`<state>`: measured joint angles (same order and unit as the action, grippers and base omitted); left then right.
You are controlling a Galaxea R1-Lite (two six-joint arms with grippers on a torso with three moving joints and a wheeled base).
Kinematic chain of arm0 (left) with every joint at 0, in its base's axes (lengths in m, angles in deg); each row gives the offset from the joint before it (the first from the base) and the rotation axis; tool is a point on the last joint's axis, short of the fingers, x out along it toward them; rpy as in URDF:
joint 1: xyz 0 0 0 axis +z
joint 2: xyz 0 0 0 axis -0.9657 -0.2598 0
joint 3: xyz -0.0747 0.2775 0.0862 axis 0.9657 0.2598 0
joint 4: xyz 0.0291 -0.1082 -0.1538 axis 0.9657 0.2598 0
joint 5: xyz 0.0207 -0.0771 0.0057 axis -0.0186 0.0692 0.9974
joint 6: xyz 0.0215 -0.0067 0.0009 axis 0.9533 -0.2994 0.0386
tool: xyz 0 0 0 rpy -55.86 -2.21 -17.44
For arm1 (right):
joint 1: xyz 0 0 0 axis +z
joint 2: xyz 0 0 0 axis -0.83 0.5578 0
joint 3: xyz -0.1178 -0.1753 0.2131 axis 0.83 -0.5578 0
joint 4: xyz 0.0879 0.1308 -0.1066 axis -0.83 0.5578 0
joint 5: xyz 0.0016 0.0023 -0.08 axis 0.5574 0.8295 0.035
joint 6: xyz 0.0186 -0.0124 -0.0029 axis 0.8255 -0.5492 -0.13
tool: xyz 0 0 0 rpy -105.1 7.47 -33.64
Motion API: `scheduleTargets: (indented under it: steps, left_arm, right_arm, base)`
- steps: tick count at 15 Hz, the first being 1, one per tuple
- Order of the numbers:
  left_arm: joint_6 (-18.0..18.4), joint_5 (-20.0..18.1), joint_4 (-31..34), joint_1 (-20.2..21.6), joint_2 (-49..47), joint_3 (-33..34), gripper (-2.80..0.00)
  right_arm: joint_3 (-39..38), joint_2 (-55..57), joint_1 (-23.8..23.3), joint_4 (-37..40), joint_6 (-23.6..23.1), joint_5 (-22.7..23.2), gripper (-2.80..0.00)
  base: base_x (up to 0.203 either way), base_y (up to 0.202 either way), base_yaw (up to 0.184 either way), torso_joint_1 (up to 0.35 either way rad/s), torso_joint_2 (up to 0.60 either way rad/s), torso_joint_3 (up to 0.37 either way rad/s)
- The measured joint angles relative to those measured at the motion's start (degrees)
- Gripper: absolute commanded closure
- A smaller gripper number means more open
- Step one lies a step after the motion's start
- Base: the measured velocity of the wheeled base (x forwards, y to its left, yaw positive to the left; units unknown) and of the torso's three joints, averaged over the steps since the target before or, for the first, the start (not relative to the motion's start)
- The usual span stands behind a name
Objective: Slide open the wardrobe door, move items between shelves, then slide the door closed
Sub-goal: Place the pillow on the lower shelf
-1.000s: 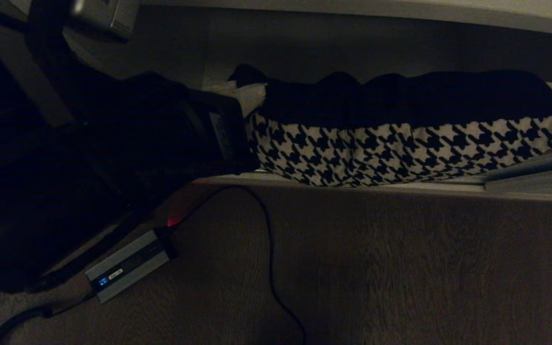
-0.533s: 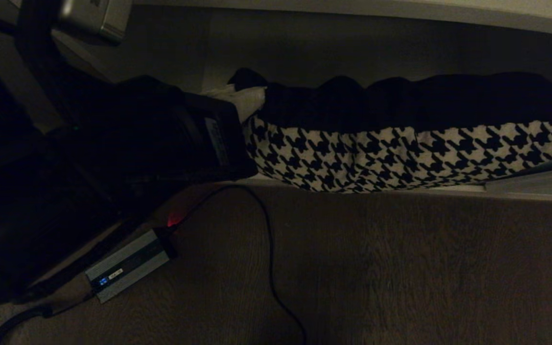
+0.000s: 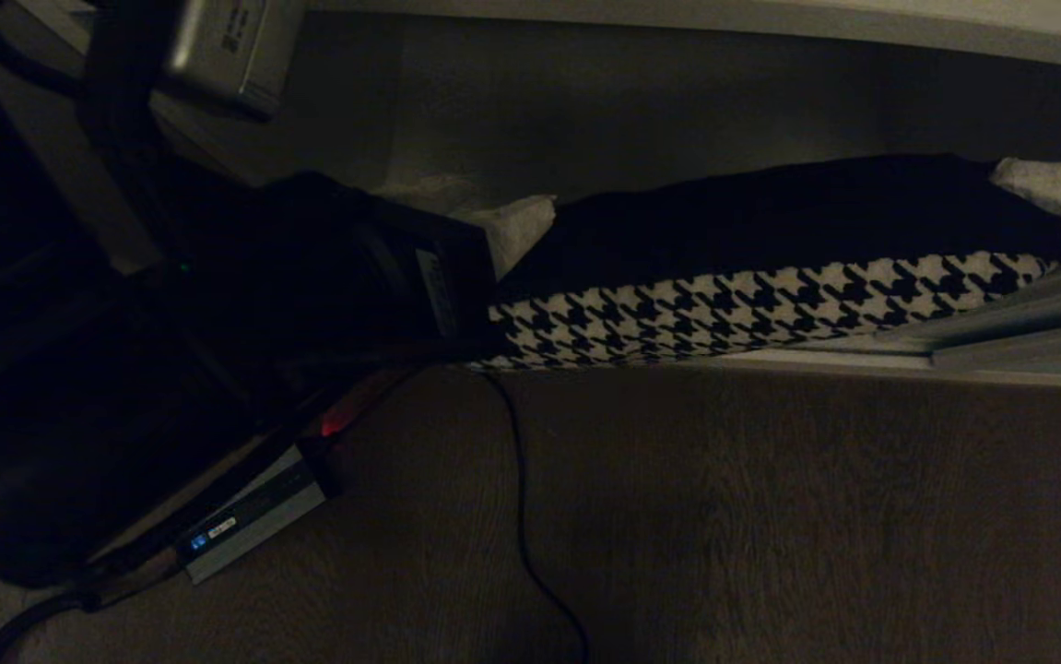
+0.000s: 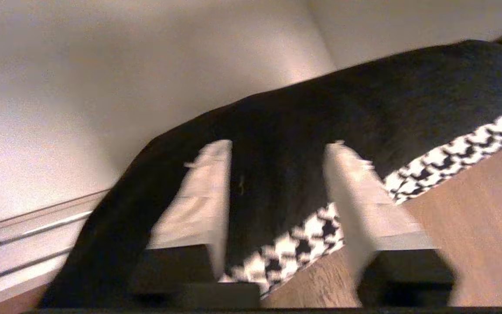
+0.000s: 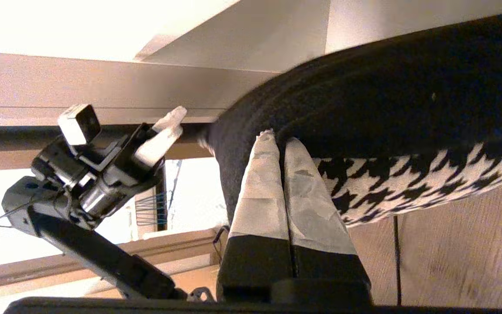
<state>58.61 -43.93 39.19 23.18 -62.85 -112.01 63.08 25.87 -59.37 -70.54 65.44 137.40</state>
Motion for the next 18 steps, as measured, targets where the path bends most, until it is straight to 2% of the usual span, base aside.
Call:
scheduleTargets:
  steps: [4, 7, 9, 12, 15, 16, 18]
  left_arm:
    - [-0.02, -0.18, 0.86, -0.6, 1.25, -1.83, -2.8]
    - [-1.45, -0.4, 7.35, -5.14, 4.26, -3.29, -2.8]
    - [-6.27, -1.25, 14.77, -9.21, 6.4, -4.24, -2.8]
    - [-14.36, -7.49, 25.1, -11.17, 8.62, -3.93, -2.8]
    - [-16.08, -11.15, 30.15, -11.47, 10.68, -1.58, -2.8]
    - [-16.43, -11.72, 30.77, -11.5, 10.89, -0.13, 0.0]
    - [-17.57, -12.08, 30.8, -11.52, 10.27, 1.81, 0.0]
  right_arm:
    - [0.6, 1.08, 1.73, -0.17, 0.12, -0.11, 0.0]
    - [1.47, 2.0, 2.11, 0.01, 0.17, -0.4, 0.0]
    - [2.17, 2.45, 2.15, 0.16, 0.17, -0.46, 0.0]
    - [2.72, 2.85, 2.15, -0.23, 0.08, -0.51, 0.0]
    - [2.58, 2.62, 2.11, -0.25, 0.2, -0.68, 0.0]
    - [2.2, 2.22, 2.08, 0.04, 0.28, -0.78, 0.0]
    - [1.16, 0.9, 2.04, 0.49, 1.38, -0.88, 0.0]
  base:
    - [0.0, 0.0, 0.0, 0.0, 0.0, 0.0]
    - [0.0, 0.0, 0.0, 0.0, 0.0, 0.0]
    - [0.0, 0.0, 0.0, 0.0, 0.0, 0.0]
    - [0.0, 0.0, 0.0, 0.0, 0.0, 0.0]
    - [0.0, 0.0, 0.0, 0.0, 0.0, 0.0]
    - [0.0, 0.0, 0.0, 0.0, 0.0, 0.0]
    - [0.0, 0.0, 0.0, 0.0, 0.0, 0.0]
